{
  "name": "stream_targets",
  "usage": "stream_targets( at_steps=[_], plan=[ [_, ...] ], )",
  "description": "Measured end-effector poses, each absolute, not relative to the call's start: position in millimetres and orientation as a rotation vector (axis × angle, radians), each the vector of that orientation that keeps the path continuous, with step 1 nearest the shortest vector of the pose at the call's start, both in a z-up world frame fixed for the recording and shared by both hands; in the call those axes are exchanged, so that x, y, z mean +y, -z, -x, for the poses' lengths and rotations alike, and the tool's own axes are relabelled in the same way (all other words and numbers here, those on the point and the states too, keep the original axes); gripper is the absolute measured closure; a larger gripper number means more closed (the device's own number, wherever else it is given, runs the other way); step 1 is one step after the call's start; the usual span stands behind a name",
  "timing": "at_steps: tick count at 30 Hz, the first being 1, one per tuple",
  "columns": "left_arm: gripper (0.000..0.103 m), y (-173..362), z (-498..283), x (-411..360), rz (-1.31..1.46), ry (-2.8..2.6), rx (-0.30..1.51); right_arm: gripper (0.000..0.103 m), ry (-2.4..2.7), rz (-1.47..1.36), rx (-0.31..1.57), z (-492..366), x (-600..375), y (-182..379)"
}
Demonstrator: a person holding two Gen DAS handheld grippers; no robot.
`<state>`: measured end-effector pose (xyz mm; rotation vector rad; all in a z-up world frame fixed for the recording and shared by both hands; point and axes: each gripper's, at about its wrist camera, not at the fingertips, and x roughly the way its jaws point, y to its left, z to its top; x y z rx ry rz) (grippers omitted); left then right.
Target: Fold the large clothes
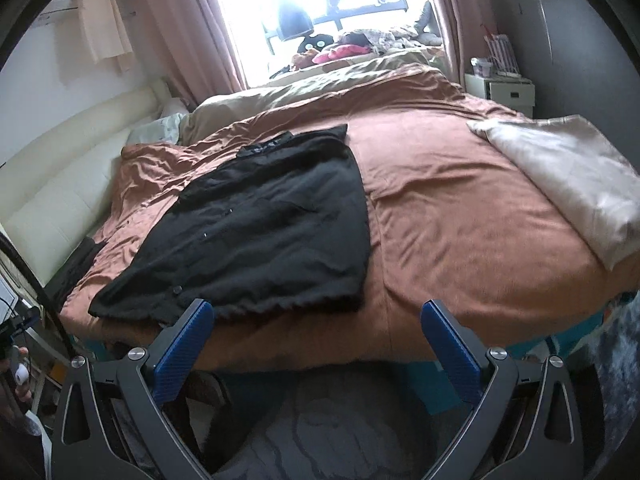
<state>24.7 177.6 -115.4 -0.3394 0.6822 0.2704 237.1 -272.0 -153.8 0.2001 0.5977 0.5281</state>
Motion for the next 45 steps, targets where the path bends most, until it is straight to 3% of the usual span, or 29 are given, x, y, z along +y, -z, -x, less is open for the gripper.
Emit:
stream_targets(
  at_steps=[10, 13, 14, 15, 19, 24, 28, 32, 40, 45],
  plan=[
    [0.005, 150.3, -52.4, 195.7, 0.396, -0.248, 0.745, 0.0, -0.561, -0.299, 0.665, -260.3, -278.2, 173.8],
    [0.019, 160.3, -69.3, 204.6, 0.44, -0.223, 0.768, 0.002, -0.586, -0.341, 0.688, -271.7, -275.3, 179.6],
    [0.029, 164.0, -75.9, 207.9, 0.454, -0.215, 0.778, 0.002, -0.595, -0.356, 0.697, -276.8, -274.4, 182.0],
    [0.037, 166.8, -81.1, 210.3, 0.463, -0.21, 0.787, 0.006, -0.6, -0.369, 0.707, -282.0, -273.4, 184.8],
    [0.048, 179.4, -106.7, 219.8, 0.517, -0.177, 0.814, 0.034, -0.6, -0.416, 0.764, -305.5, -270.4, 195.7],
    [0.056, 193.4, -137.0, 228.7, 0.533, -0.171, 0.86, 0.037, -0.592, -0.459, 0.806, -331.4, -268.4, 204.4],
    [0.057, 201.2, -152.5, 236.4, 0.568, -0.159, 0.874, 0.05, -0.609, -0.502, 0.848, -350.3, -263.0, 210.4],
    [0.057, 203.1, -167.4, 239.4, 0.58, -0.131, 0.886, 0.053, -0.627, -0.528, 0.867, -367.1, -255.2, 213.4],
    [0.059, 207.6, -182.5, 239.4, 0.612, -0.113, 0.913, 0.068, -0.615, -0.552, 0.926, -390.6, -243.5, 212.2],
    [0.091, 202.4, -175.1, 231.0, 0.59, -0.093, 0.91, 0.084, -0.627, -0.55, 0.922, -383.3, -241.9, 211.6]
  ],
)
